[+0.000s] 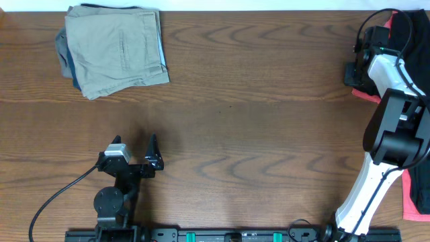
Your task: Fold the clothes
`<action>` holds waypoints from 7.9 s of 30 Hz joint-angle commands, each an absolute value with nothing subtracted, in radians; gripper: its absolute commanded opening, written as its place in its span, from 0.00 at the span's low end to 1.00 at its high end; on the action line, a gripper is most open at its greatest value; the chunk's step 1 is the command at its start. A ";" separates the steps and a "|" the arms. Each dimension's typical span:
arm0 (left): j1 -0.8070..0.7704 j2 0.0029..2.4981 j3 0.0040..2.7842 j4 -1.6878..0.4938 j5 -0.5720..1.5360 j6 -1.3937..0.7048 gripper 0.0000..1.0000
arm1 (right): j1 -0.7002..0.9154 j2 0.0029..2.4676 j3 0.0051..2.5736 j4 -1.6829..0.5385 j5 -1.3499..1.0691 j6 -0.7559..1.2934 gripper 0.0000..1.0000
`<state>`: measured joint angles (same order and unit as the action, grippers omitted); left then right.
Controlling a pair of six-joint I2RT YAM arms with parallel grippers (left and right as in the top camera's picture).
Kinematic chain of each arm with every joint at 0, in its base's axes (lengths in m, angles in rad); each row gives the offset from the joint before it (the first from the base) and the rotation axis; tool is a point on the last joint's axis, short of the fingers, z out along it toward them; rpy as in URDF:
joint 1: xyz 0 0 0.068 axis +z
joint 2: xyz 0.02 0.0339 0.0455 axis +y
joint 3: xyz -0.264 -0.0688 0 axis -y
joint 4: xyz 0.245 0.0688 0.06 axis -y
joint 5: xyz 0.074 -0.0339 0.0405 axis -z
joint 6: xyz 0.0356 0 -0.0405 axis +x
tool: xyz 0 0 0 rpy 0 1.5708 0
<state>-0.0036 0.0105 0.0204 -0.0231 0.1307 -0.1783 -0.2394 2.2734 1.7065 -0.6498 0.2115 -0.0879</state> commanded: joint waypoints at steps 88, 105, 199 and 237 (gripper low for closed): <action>0.000 0.004 0.004 -0.057 0.145 -0.165 0.98 | 0.355 1.713 1.720 -1.049 -0.054 0.257 0.99; 0.000 0.004 0.004 -0.057 0.145 -0.165 0.98 | 0.334 1.723 1.278 -1.092 -0.042 0.460 0.72; 0.000 0.004 0.004 -0.057 0.145 -0.165 0.98 | 0.193 1.103 1.210 -1.060 0.038 0.564 0.01; -0.001 0.021 0.005 -0.040 0.445 -0.558 0.98 | 0.183 0.781 1.373 -1.478 0.170 0.567 0.01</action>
